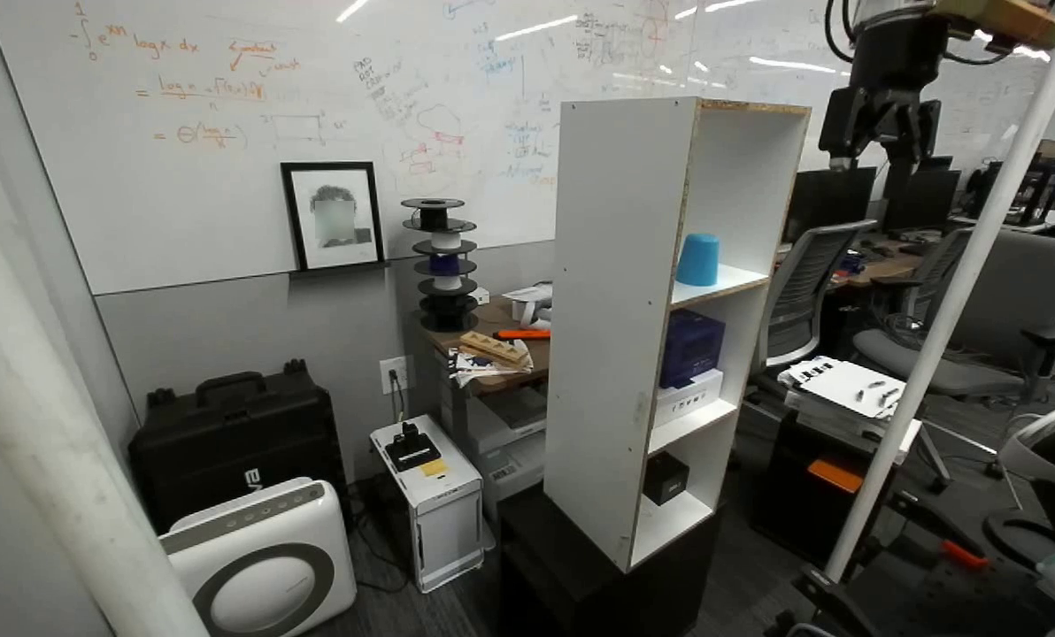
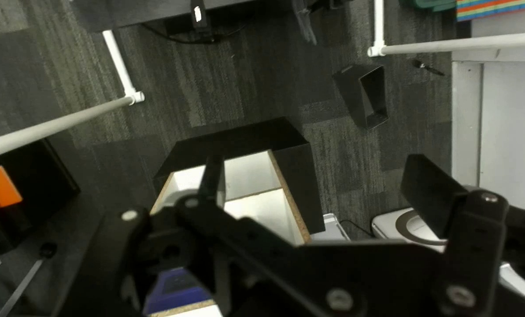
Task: Put the cup on the top shelf
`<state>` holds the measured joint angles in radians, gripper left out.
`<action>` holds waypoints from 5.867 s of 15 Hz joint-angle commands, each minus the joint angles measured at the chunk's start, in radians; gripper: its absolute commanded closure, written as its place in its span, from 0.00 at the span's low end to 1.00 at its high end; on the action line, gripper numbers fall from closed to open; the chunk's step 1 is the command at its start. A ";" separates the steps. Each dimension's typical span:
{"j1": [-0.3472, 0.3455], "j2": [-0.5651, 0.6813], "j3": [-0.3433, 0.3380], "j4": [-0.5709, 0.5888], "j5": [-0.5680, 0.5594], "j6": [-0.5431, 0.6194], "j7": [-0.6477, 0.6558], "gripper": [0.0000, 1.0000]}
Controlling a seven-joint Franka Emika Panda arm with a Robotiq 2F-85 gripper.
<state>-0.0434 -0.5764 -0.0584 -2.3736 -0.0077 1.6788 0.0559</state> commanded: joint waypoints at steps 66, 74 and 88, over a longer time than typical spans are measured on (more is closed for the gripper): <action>0.484 0.739 -0.573 0.069 0.784 1.227 -0.730 0.49; 0.270 0.443 -0.403 -0.202 0.196 1.145 -0.440 0.49; -0.104 -0.234 -0.124 -0.207 0.029 0.299 -0.111 0.49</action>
<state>-0.1069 -0.6858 -0.2090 -2.6479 -0.0077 2.0977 -0.1122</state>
